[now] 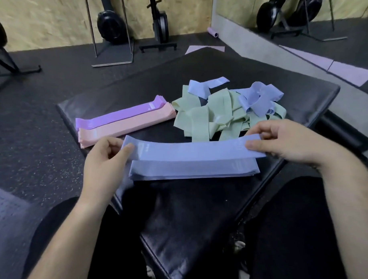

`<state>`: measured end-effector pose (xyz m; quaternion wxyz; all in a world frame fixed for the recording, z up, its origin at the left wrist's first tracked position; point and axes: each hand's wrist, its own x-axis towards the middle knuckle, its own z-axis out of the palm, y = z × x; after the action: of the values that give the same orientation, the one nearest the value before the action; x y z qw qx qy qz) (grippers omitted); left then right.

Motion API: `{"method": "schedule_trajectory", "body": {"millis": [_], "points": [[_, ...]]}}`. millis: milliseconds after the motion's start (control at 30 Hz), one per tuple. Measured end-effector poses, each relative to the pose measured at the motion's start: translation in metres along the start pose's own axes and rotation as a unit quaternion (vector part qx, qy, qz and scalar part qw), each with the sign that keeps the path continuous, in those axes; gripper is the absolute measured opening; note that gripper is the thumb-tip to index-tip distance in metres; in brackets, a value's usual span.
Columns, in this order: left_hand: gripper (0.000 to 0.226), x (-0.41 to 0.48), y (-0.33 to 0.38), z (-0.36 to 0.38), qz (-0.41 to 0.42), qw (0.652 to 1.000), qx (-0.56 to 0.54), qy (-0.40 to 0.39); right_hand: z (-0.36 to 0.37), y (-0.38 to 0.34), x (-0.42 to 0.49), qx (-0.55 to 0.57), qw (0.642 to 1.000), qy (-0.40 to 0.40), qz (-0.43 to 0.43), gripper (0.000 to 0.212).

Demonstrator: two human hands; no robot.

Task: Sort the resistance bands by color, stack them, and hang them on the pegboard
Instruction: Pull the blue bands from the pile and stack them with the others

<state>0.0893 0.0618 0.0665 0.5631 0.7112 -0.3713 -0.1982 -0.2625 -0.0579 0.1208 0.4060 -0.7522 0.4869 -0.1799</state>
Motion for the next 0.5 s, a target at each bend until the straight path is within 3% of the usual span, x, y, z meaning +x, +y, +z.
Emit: {"method": "schedule_trajectory", "body": {"millis": [500], "points": [[0.016,0.004,-0.014,0.01,0.002,0.981,0.17,-0.09,0.017,0.02,0.03,-0.149,0.986,-0.033,0.073,0.013]]}}
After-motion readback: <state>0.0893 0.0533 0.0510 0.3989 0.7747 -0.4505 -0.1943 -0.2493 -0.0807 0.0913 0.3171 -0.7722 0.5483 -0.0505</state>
